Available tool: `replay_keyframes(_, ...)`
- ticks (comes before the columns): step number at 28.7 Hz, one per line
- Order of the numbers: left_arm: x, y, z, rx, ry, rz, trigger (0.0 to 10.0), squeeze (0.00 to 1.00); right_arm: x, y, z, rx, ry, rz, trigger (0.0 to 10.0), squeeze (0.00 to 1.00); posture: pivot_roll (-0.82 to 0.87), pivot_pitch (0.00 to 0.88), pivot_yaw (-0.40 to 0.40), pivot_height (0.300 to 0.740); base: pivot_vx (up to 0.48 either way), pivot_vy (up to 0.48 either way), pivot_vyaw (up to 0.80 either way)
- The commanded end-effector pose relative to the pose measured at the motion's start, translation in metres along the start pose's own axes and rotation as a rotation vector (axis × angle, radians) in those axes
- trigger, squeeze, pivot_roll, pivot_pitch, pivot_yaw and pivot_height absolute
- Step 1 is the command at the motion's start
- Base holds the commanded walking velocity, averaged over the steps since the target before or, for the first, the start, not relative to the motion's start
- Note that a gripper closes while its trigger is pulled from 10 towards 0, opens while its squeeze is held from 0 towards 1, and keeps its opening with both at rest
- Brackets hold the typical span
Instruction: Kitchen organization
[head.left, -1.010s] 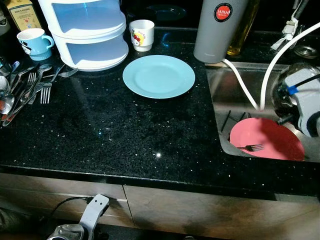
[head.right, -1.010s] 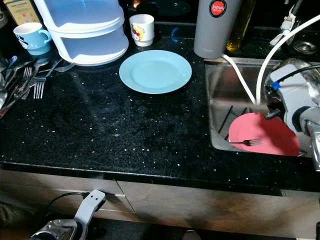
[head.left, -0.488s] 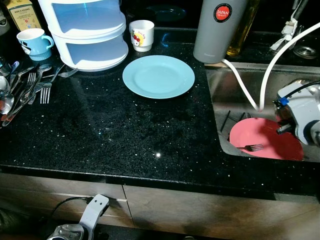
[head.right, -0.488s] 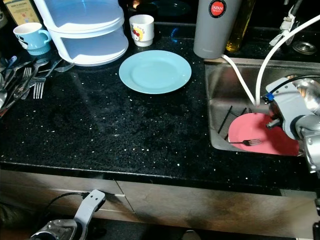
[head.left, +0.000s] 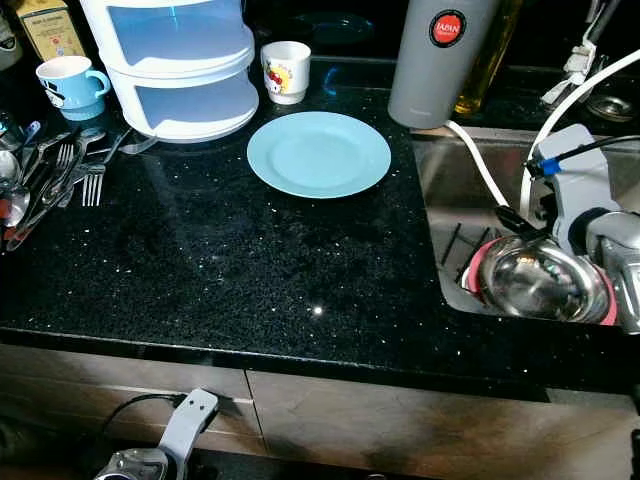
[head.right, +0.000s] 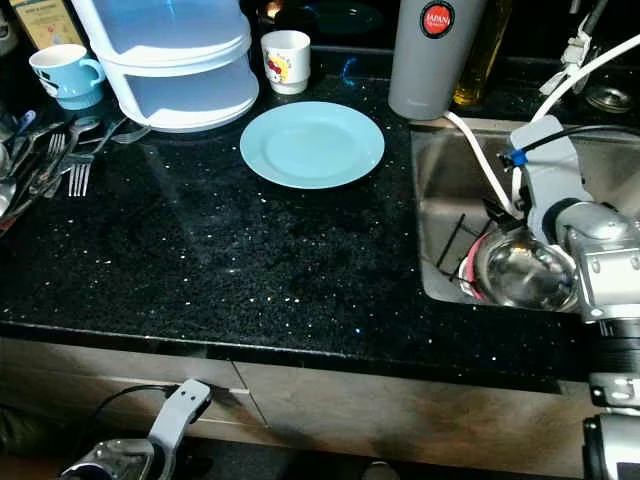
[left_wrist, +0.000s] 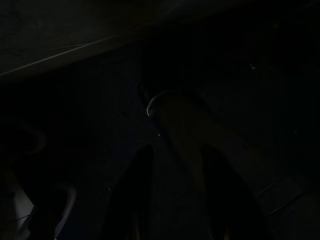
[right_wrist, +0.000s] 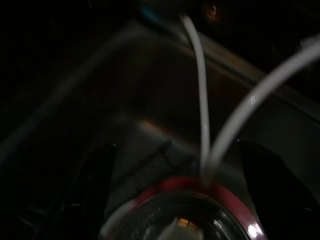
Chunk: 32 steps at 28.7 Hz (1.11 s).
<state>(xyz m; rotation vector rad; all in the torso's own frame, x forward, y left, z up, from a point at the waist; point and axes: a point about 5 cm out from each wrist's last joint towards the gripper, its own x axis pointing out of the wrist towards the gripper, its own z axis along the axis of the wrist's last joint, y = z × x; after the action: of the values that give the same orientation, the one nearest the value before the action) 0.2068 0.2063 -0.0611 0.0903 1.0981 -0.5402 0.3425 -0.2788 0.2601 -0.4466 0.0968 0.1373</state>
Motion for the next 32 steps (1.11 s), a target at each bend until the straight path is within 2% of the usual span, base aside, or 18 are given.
replay_keyframes(1, 0.000, 0.001, 0.001, 0.006, -0.006, 0.010, 10.0, 0.00, 0.000, 0.004, 0.014, 0.046, -0.099, 0.009, 10.0, 0.00, -0.01, 0.103, 0.012, 0.740, 0.000, 0.000, 0.00)
replay_keyframes(2, 0.000, 0.001, 0.001, 0.006, -0.006, 0.010, 10.0, 0.00, 0.000, 0.004, 0.014, 0.046, -0.099, 0.009, 10.0, 0.00, -0.01, 0.103, 0.012, 0.740, 0.000, 0.000, 0.00)
replay_keyframes(3, -0.001, 0.001, 0.001, 0.008, -0.005, 0.011, 10.0, 0.00, 0.003, 0.016, 0.028, 0.133, -0.211, 0.050, 10.0, 0.00, 0.00, 0.104, 0.012, 0.740, 0.000, 0.000, 0.00)
replay_keyframes(7, -0.001, 0.001, 0.001, 0.009, -0.004, 0.012, 10.0, 0.00, 0.007, 0.040, 0.044, 0.237, -0.328, 0.140, 10.0, 0.00, 0.00, 0.101, 0.012, 0.740, 0.000, 0.000, 0.14)
replay_keyframes(11, -0.001, 0.002, 0.000, 0.008, -0.004, 0.013, 10.0, 0.00, 0.008, 0.069, 0.065, 0.281, -0.433, 0.243, 10.0, 0.00, 0.00, 0.101, 0.015, 0.740, 0.000, 0.000, 0.73)
replay_keyframes(21, 0.000, 0.001, 0.000, 0.007, -0.006, 0.010, 10.0, 0.00, -0.001, 0.090, 0.096, 0.380, -0.603, 0.378, 10.0, 0.00, 0.00, 0.102, 0.011, 0.740, 0.000, 0.000, 0.79)
replay_keyframes(32, 0.000, 0.001, 0.000, 0.006, -0.007, 0.007, 10.0, 0.00, -0.007, 0.106, 0.109, 0.407, -0.676, 0.475, 10.0, 0.00, 0.00, 0.106, 0.014, 0.740, 0.000, 0.000, 0.79)
